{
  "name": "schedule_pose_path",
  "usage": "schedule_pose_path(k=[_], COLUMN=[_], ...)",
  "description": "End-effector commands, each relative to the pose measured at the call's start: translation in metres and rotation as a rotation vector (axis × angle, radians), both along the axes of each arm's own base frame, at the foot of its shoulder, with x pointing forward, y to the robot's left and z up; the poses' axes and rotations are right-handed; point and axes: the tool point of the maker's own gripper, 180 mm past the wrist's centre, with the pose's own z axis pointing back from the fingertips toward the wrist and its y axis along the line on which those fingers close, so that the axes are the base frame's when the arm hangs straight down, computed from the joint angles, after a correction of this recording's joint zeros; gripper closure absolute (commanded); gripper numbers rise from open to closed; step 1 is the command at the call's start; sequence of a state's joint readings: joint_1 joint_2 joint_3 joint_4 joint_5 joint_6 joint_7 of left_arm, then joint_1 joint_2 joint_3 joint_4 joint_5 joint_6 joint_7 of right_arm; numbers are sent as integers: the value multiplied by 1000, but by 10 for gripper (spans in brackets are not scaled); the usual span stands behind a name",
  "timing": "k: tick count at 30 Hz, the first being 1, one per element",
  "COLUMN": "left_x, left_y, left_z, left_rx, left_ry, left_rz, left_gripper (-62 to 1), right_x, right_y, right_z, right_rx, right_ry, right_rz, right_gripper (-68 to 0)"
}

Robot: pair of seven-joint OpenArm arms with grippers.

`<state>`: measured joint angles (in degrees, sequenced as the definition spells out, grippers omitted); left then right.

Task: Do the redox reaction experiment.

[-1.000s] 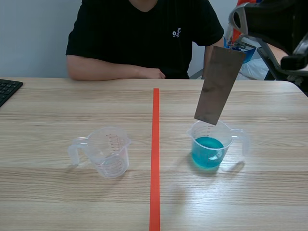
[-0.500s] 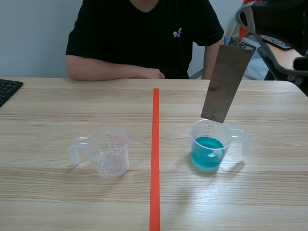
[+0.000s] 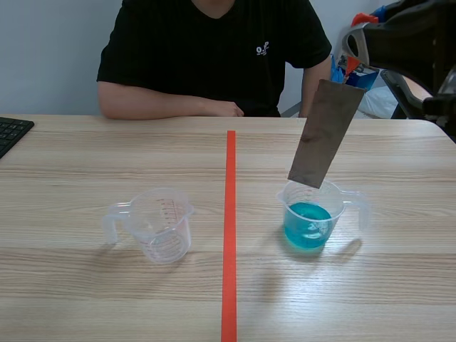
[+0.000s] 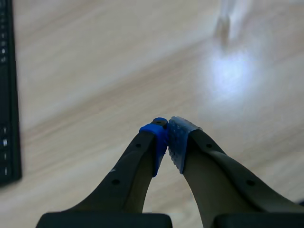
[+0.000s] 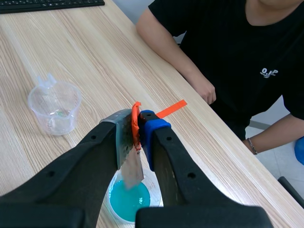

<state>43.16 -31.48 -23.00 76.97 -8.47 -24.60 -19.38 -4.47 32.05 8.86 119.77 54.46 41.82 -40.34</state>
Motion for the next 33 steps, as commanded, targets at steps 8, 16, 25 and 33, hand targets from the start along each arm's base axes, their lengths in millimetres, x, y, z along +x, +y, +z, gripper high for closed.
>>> schedule_pose_path(k=[8, 16, 25, 33], left_x=[72, 124, 152, 150], left_y=[-37, -89, -183, -254], left_z=[58, 82, 84, 89], left_rx=[-219, -347, -429, -523], left_ry=[-168, -203, -156, -126], left_rz=[-131, -225, -394, -503], left_gripper=[-40, -40, -40, -40], right_x=[0, 0, 0, 0], right_y=[2, 2, 2, 2], right_z=[10, 10, 10, 9], right_rx=[12, 11, 8, 3], right_ry=[-34, -34, -33, -31], right_rz=[10, 11, 12, 14], right_gripper=[-7, -7, -7, -7])
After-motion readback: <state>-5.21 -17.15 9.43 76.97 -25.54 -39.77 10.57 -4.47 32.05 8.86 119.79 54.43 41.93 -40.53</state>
